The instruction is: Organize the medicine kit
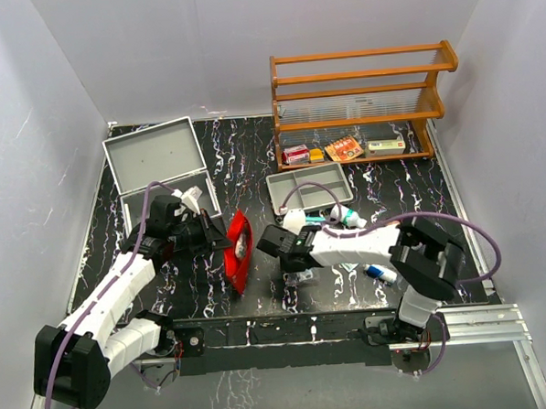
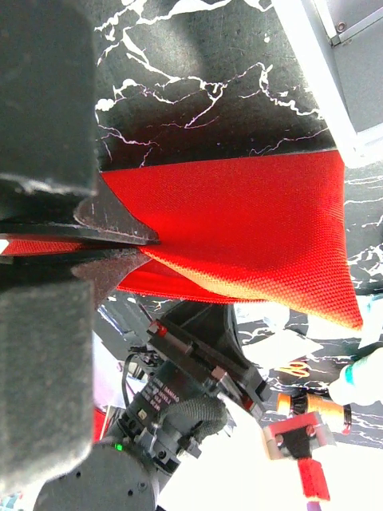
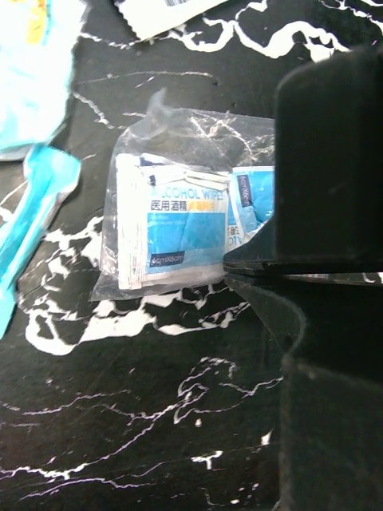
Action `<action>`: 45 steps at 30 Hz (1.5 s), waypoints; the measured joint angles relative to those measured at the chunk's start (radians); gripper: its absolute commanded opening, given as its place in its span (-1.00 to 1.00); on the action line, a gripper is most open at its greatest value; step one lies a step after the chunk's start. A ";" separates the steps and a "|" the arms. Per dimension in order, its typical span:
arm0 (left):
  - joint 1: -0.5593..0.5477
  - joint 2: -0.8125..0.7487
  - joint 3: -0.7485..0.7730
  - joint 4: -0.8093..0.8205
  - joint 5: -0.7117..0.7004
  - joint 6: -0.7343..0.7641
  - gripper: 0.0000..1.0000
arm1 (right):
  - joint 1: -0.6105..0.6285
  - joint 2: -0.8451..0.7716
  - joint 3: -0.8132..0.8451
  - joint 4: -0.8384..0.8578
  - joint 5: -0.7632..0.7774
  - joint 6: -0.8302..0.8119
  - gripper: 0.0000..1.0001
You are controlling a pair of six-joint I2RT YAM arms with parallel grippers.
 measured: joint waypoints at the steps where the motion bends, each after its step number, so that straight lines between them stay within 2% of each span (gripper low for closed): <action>1: 0.000 0.002 0.000 0.000 0.002 0.000 -1.00 | -0.001 -0.026 -0.027 0.016 -0.007 0.009 -1.00; 13: 0.000 0.018 0.001 0.010 0.053 -0.018 -1.00 | -0.001 -0.412 -0.234 0.227 -0.011 0.094 -1.00; 23: 0.000 0.047 0.001 0.069 0.108 -0.062 -1.00 | -0.001 -0.578 -0.279 0.423 0.002 0.114 -1.00; 33: 0.000 0.060 0.001 0.117 0.124 -0.095 -1.00 | -0.001 -0.536 -0.231 0.626 -0.061 0.078 -1.00; 45: 0.000 0.060 0.001 0.136 0.123 -0.109 -1.00 | -0.001 -0.419 -0.157 0.720 -0.150 0.077 -1.00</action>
